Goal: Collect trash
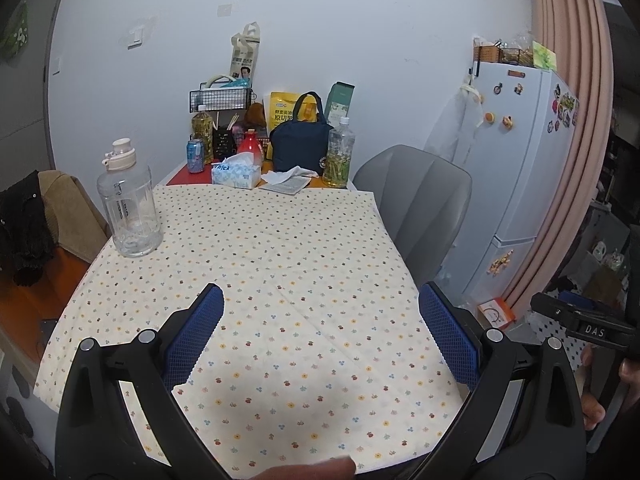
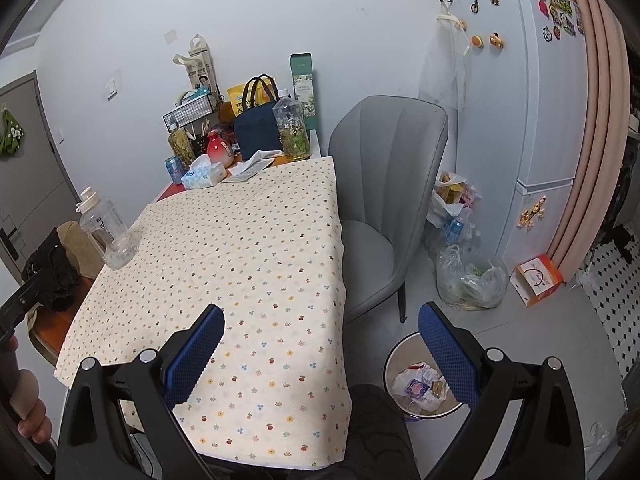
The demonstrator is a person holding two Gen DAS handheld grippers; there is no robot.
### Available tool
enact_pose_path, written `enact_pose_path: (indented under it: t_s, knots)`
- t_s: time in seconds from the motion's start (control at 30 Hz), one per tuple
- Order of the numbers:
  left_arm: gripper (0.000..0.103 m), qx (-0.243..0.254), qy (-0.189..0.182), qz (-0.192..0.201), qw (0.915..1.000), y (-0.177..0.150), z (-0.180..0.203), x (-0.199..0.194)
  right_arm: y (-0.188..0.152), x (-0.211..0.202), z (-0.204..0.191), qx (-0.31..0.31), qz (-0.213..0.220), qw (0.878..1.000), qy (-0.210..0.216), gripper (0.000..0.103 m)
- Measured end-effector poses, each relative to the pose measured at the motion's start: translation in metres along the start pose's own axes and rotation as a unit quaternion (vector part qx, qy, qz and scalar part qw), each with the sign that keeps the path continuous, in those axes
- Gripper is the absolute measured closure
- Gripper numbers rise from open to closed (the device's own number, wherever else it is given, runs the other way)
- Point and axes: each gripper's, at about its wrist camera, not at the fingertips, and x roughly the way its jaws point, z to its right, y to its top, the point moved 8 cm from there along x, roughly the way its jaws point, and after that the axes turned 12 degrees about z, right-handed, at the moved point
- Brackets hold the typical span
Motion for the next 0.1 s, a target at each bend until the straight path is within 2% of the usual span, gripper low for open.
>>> enact_pose_path:
  t_s: [0.1]
  knots:
    - [0.006, -0.002, 0.003, 0.000, 1.0000, 0.0008, -0.0042, 0.0015, 0.0016, 0.0052, -0.0034, 0.001, -0.005, 1.000, 0.001, 0.008]
